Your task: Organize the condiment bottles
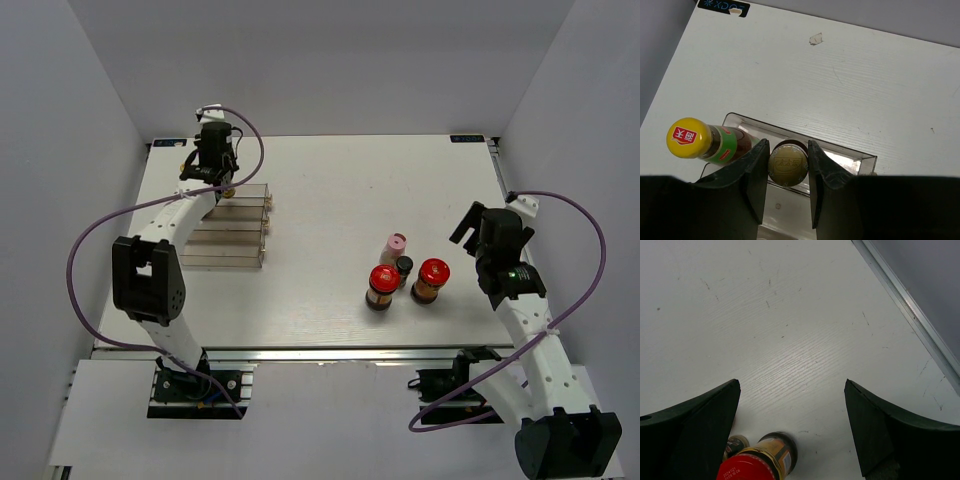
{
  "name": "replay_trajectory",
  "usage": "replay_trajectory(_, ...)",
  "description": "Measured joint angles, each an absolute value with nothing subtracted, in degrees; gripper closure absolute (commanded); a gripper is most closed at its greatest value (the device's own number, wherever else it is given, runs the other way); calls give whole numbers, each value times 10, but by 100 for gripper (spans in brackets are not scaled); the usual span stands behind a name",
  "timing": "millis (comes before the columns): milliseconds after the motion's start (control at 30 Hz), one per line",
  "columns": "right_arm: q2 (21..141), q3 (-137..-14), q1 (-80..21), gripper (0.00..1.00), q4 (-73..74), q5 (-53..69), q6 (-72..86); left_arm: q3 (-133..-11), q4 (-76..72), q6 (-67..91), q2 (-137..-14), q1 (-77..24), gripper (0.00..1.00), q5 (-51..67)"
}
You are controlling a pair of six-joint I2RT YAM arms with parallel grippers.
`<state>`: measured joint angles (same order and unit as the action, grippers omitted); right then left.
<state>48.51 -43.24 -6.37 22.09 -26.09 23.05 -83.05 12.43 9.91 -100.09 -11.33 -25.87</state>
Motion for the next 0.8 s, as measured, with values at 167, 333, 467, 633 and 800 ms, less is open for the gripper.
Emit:
replay_trajectory(167, 488, -432, -64, 11, 221, -265, 229, -829, 122, 108, -1005, -105, 100, -254)
replay_trajectory(333, 489, -432, -64, 11, 221, -266, 228, -832, 130, 124, -1028, -100, 100, -243)
replay_trajectory(467, 494, -432, -64, 11, 220, -266, 226, -830, 143, 141, -1043, -98, 100, -232)
replay_trajectory(633, 498, -432, -64, 11, 219, -266, 224, -830, 152, 151, -1047, -98, 93, -231)
replay_trajectory(800, 498, -432, -64, 11, 217, -265, 224, -830, 164, 156, -1050, -98, 76, -232)
